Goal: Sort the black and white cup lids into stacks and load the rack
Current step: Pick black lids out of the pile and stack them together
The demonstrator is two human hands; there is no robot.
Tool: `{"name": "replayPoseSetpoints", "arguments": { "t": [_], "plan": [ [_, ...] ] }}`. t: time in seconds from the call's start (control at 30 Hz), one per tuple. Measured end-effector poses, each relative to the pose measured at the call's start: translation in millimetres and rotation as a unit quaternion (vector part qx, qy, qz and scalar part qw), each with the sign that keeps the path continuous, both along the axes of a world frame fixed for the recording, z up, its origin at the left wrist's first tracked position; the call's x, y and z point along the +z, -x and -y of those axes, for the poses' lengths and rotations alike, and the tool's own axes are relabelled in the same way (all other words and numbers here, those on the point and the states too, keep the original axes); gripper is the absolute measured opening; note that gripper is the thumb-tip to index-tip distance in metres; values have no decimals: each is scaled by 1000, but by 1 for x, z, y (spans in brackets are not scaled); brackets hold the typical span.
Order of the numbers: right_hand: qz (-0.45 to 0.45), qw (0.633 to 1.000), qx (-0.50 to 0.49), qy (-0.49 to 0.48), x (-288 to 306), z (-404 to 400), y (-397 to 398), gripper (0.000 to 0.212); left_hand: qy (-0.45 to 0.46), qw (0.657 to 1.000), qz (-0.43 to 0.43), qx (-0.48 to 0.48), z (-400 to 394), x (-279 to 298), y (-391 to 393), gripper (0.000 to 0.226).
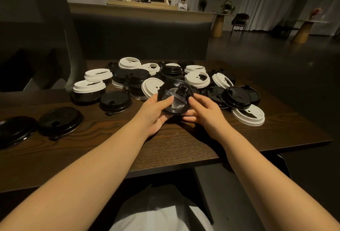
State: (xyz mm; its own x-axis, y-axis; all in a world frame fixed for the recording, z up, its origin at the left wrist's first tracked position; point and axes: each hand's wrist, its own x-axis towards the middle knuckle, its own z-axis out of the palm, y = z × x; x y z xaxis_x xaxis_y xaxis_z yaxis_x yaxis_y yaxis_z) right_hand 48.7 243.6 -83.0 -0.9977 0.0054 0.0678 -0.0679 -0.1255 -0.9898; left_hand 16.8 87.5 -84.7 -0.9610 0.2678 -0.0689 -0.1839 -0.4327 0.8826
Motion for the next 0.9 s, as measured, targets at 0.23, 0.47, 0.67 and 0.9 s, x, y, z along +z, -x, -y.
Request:
{"name": "replayPoseSetpoints", "arguments": {
  "t": [0.23, 0.47, 0.67, 0.9],
  "plan": [
    [-57, 997, -33, -41, -4, -7, -5, 16, 162, 983, -85, 17, 3, -1, -1, 30],
    [-57, 997, -39, -36, -6, -8, -7, 14, 179, 976, -122, -3, 7, 0, -7, 6],
    [-44, 997, -37, -55, -5, -3, -10, 8, 145, 987, -68, -30, 5, 4, -10, 8],
    [-35, 995, -63, -62, -3, -2, -11, 9, 112, 992, -46, -19, 6, 3, -6, 18]
  ]
}}
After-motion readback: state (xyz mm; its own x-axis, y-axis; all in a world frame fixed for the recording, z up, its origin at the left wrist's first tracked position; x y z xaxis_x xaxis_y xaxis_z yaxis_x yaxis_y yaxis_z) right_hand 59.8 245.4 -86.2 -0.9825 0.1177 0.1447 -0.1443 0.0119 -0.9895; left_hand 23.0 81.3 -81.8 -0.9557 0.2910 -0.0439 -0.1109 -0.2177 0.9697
